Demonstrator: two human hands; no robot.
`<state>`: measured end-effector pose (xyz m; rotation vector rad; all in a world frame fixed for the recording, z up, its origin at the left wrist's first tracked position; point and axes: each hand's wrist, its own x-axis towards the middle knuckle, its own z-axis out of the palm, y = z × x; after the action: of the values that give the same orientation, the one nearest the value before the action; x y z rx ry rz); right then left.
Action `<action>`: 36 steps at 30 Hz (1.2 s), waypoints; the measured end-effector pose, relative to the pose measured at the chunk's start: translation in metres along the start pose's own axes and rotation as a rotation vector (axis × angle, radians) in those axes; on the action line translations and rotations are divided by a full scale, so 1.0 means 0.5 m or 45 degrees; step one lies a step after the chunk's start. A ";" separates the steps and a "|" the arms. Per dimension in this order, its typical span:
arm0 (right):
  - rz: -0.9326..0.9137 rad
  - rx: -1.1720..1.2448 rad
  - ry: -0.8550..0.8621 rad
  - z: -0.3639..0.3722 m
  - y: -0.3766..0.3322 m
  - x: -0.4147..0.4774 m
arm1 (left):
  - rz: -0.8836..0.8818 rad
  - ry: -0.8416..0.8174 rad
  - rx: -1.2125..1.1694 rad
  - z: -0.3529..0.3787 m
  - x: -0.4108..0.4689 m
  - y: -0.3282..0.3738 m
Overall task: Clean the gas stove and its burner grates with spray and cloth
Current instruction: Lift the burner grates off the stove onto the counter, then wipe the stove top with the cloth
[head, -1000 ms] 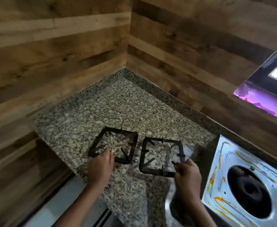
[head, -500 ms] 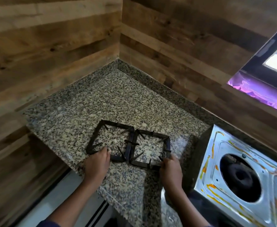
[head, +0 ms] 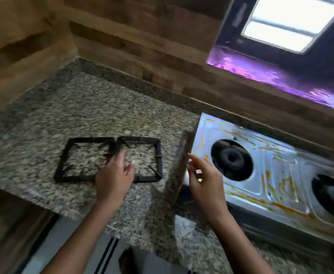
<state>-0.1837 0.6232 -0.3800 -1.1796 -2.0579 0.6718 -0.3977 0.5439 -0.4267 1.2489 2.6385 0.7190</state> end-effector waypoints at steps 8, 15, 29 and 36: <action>0.285 0.038 0.514 -0.393 0.243 -0.179 | 0.907 0.003 -0.409 0.138 -0.221 0.494; 0.490 -0.160 0.755 -0.697 0.496 -0.428 | 1.376 -0.356 -0.509 0.334 -0.527 0.849; 0.926 -0.391 0.202 -0.792 0.880 -0.515 | 1.653 -0.371 0.223 0.524 -0.694 0.893; 0.934 -0.759 0.028 -0.785 0.937 -0.457 | 1.718 -0.364 0.356 0.526 -0.679 0.887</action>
<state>0.4506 0.6786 -0.5222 -2.3221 -1.8273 0.3445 0.2130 0.6222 -0.4740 2.8896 1.3886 0.1823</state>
